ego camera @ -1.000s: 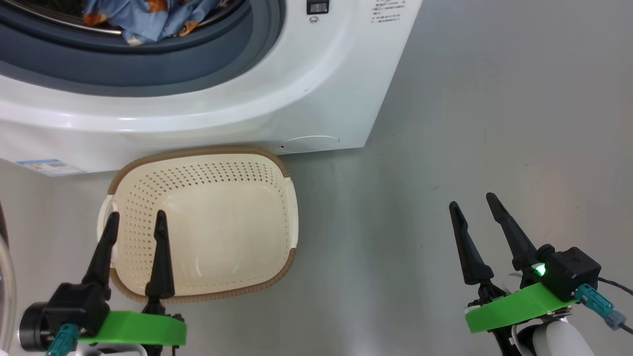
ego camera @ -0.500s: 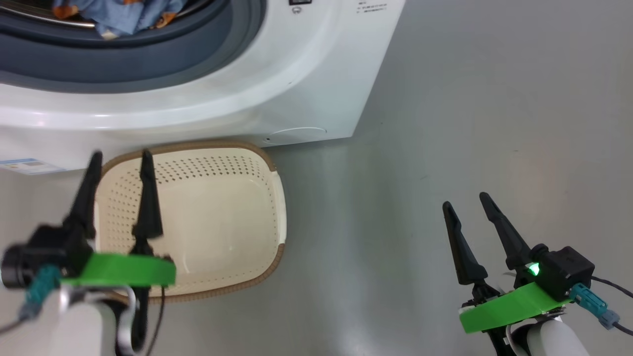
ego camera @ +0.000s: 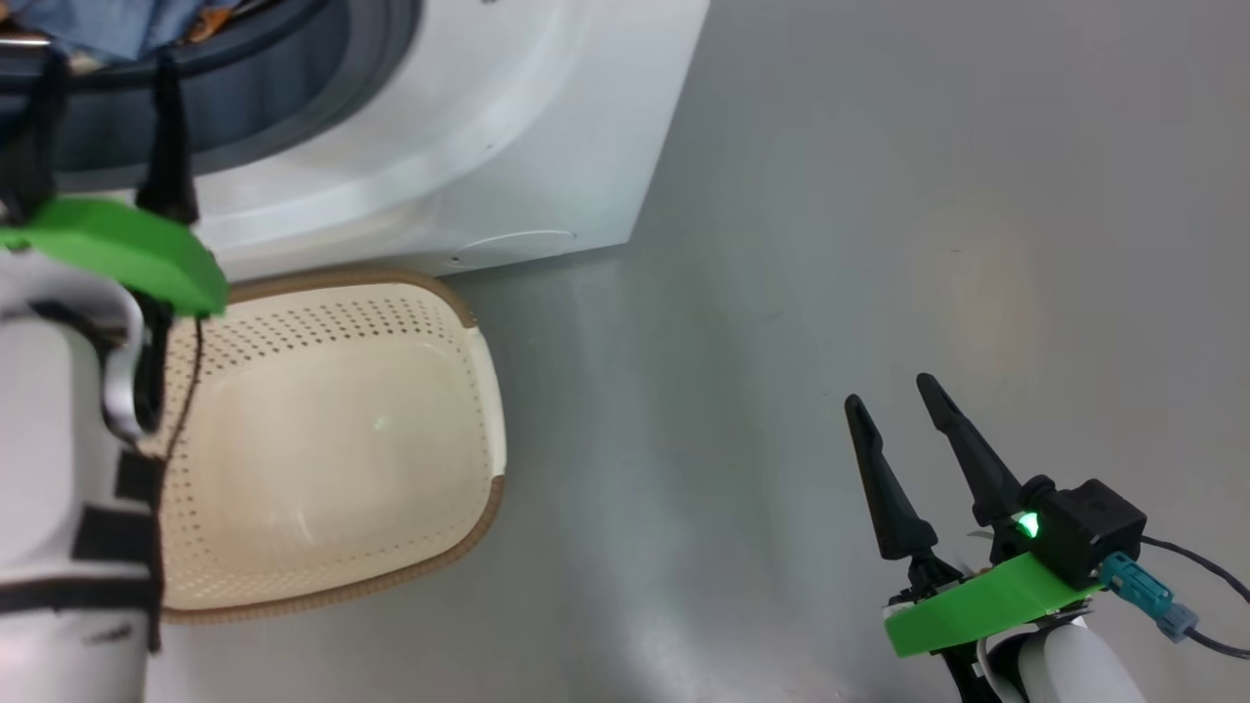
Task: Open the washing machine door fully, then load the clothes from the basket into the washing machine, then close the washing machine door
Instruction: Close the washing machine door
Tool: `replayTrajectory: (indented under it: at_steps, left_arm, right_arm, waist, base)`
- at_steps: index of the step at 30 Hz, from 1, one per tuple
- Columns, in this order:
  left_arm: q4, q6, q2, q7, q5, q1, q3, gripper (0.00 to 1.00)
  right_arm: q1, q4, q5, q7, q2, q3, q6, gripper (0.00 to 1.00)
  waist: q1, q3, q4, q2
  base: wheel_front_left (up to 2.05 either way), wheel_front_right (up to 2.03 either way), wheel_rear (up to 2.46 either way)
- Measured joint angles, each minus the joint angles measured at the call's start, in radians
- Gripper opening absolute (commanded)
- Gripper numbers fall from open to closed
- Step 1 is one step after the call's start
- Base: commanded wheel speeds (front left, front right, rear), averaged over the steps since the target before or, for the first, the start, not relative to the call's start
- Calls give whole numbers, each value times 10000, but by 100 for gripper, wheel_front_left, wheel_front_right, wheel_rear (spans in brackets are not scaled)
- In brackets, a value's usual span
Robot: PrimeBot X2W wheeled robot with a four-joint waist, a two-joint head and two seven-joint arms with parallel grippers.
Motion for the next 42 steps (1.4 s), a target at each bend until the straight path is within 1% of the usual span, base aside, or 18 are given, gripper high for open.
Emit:
replayTrajectory:
  at_steps: [7, 12, 16, 19, 28, 35, 39, 40, 41, 42]
  left_arm:
    - [2504, 29, 529, 27, 341, -1910, -38, 100]
    - [4086, 244, 819, 77, 732, -2848, -263, 100]
    - [5074, 435, 1187, 73, 1110, -3473, -489, 100]
    - [5651, 477, 1390, 75, 1350, -3941, -688, 100]
    - [7031, 477, 1701, 10, 1680, -4743, -1129, 100]
    - [7609, 639, 2174, 19, 2025, -5365, -1515, 100]
    - [7846, 635, 2243, 127, 2299, -5689, -1879, 100]
    - [7881, 619, 2263, 209, 2397, -5777, -1975, 84]
    - [7927, 533, 2274, 263, 2439, -5874, -2021, 49]
    - [7965, 500, 2299, 297, 2445, -5927, -2061, 43]
  right_arm:
    - [-18, 65, 0, 0, -4, 270, 0, 100]
    - [-17, 73, 0, 0, -8, 451, 0, 100]
    - [-16, 96, 0, 0, -8, 640, 0, 100]
    - [-12, 94, 2, 0, -8, 646, 0, 100]
    - [104, 40, 2, 0, 56, 696, 0, 100]
    - [102, -29, 2, 0, 77, 800, 0, 100]
    - [99, -58, 2, 0, 86, 826, 0, 100]
    - [100, -61, 2, 0, 94, 826, 0, 100]
    - [100, -61, 2, 0, 100, 828, 0, 100]
    - [100, -61, 2, 0, 109, 828, 0, 100]
  waist:
    - [1, 198, -489, 0]
    - [0, 360, -782, 0]
    - [1, 463, -1035, 0]
    - [0, 549, -1211, 0]
    - [0, 945, -1536, 0]
    - [-1, 1219, -1636, 0]
    - [0, 1369, -1688, 0]
    - [-1, 1398, -1697, 0]
    - [0, 1427, -1706, 0]
    - [0, 1452, -1719, 0]
  base:
    - [0, 0, 0]
    - [0, 0, 0]
    - [0, 0, 0]
    - [0, 0, 0]
    - [0, 0, 0]
    - [0, 0, 0]
    - [0, 0, 0]
    - [0, 0, 0]
    - [0, 0, 0]
    - [0, 0, 0]
